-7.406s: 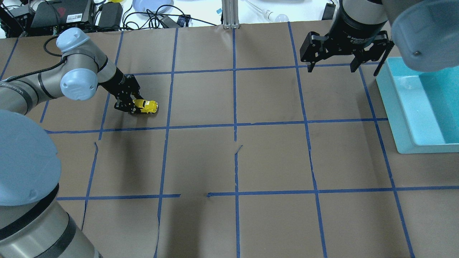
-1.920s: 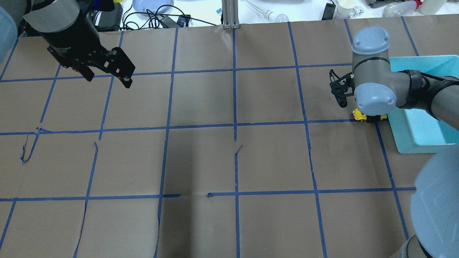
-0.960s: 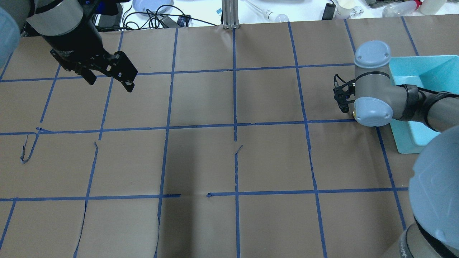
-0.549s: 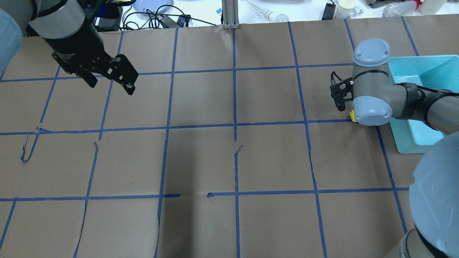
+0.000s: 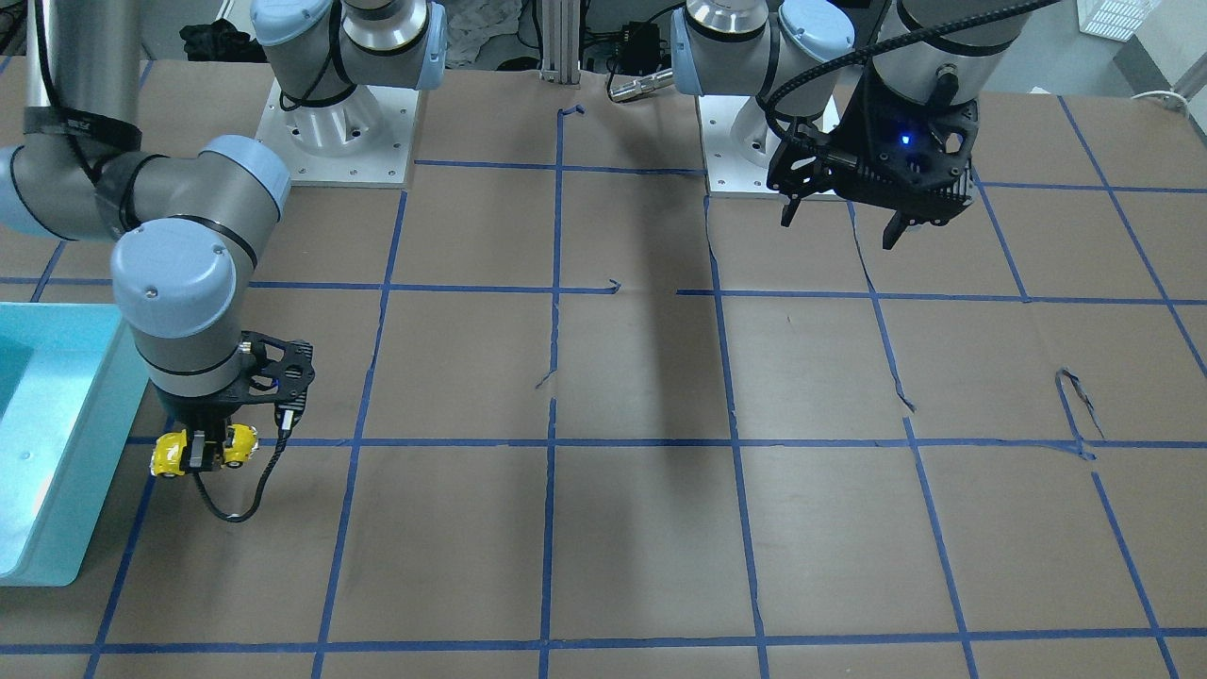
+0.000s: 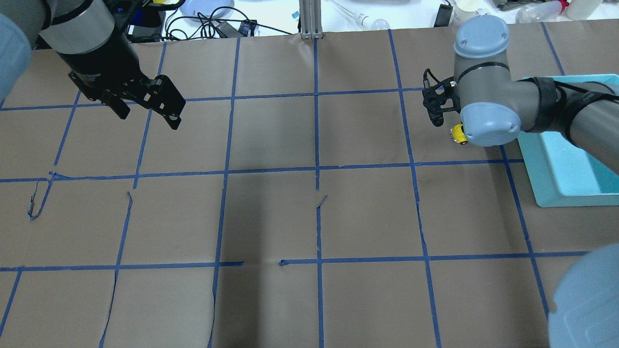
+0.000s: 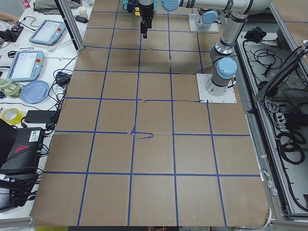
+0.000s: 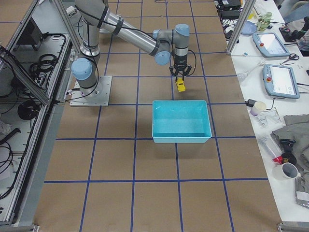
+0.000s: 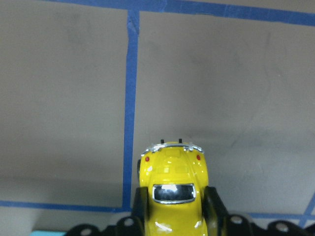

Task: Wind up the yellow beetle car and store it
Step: 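Carry the car over the blue tray and open the right gripper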

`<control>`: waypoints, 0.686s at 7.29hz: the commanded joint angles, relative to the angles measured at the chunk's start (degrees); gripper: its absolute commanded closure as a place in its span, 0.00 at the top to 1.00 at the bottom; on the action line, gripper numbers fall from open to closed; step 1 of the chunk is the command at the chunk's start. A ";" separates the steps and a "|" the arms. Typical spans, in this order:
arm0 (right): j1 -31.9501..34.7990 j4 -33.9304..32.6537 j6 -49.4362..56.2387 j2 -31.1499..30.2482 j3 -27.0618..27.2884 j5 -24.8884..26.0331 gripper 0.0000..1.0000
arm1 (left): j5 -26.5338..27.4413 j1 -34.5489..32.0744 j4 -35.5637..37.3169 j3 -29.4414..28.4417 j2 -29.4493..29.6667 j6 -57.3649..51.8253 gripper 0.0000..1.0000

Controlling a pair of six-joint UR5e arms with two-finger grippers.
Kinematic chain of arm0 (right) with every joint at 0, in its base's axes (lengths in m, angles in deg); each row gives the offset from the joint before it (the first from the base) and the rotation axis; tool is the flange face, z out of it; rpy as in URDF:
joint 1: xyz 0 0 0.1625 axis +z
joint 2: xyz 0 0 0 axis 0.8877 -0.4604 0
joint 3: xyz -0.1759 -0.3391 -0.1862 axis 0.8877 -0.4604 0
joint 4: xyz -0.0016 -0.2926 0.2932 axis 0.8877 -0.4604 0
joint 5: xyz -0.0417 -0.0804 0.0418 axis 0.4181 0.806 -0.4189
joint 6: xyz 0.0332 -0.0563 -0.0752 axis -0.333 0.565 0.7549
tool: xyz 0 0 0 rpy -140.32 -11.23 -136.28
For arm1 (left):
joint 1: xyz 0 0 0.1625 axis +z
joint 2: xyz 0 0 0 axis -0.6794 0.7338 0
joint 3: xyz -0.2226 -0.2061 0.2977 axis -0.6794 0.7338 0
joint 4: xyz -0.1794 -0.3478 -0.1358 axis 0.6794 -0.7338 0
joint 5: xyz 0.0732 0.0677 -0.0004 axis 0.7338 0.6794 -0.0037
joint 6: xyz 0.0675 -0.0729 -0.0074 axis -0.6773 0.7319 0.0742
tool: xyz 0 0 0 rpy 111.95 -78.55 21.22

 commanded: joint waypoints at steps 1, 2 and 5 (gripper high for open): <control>-8.97 4.53 2.29 -0.28 -4.65 0.75 0.00 | 0.24 0.00 0.05 0.00 0.01 0.00 1.00; -13.13 3.66 9.62 -0.02 -5.70 1.02 0.00 | 0.24 0.00 0.05 0.00 0.09 0.00 1.00; -20.16 3.39 11.45 2.42 -6.86 2.43 0.00 | 1.29 0.00 -0.04 0.09 0.09 0.00 1.00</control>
